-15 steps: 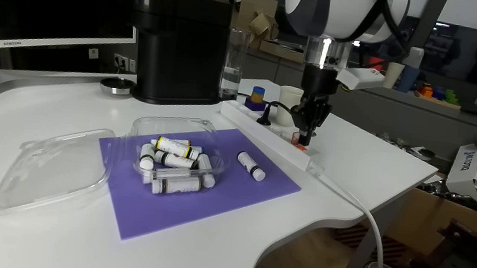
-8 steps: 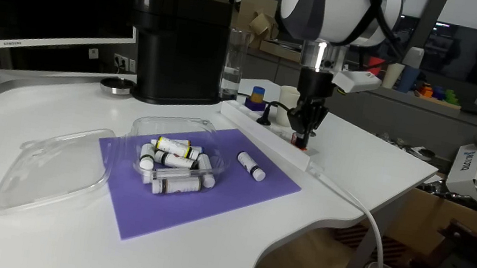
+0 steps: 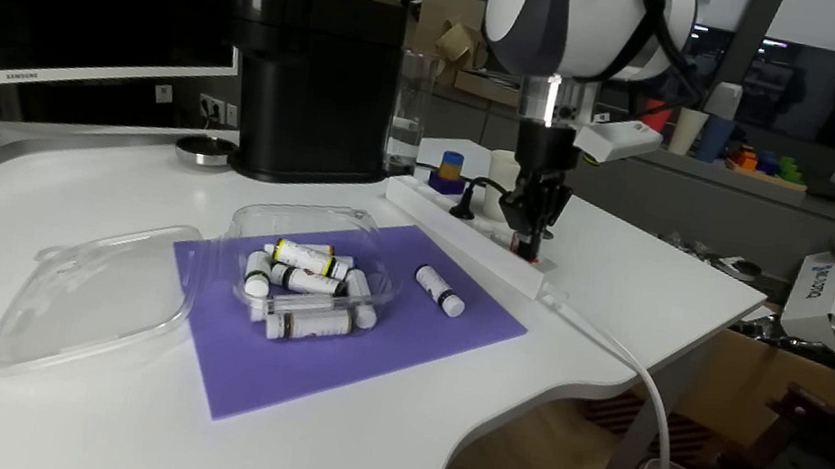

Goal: Press the on/off button

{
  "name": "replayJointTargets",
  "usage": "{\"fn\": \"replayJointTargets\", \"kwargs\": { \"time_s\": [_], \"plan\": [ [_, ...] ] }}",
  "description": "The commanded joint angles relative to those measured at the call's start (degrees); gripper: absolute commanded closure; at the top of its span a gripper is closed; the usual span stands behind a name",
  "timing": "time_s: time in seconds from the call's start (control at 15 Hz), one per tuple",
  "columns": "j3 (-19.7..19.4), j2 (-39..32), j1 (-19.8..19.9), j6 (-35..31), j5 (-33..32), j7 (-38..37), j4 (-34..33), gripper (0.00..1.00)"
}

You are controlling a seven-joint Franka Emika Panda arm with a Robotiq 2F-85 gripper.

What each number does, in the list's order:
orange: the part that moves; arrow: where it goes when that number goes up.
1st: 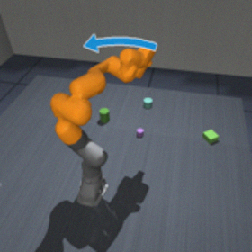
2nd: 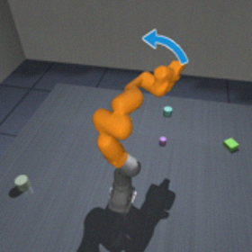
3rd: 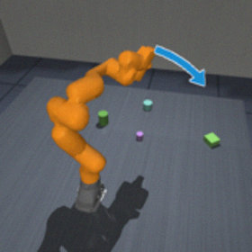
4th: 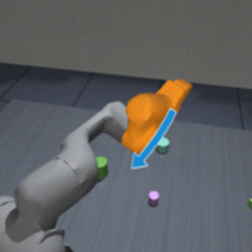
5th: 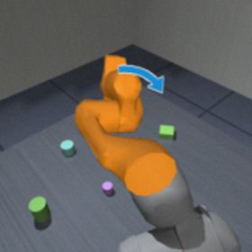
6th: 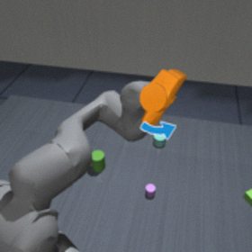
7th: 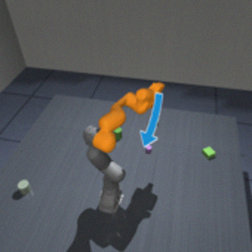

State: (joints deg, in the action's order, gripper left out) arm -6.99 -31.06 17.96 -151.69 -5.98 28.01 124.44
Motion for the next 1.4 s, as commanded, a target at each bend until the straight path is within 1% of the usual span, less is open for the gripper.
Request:
{"fn": "replayJointTargets", "kwargs": {
  "time_s": [0.0, 0.2, 0.47, 0.53, 0.6, 0.93, 1.13, 1.33],
  "plan": [
    [-2.28, -3.66, -2.71, -1.49, -3.58, -6.04, -1.46, 1.0],
    [-1.94, -1.86, -3.06, -0.62, -3.77, -6.65, -0.33, 1.0],
    [-0.9, 3.23, -2.75, 0.41, -3.12, -5.89, 3.02, 1.0],
    [-0.64, 4.45, -2.77, 0.63, -2.92, -5.8, 3.94, 0.75],
    [-0.16, 5.62, -2.6, 0.7, -2.53, -5.52, 4.85, 0.74],
    [0.35, 13.34, -3.53, 1.3, -2.28, -6.23, 9.96, 0.4],
    [-0.01, 16.74, -4.5, 2.62, -1.79, -8.01, 11.56, 0.19],
    [0.11, 18.73, -5.06, 4.62, -0.19, -9.78, 12.17, 0.02]
  ]
}}
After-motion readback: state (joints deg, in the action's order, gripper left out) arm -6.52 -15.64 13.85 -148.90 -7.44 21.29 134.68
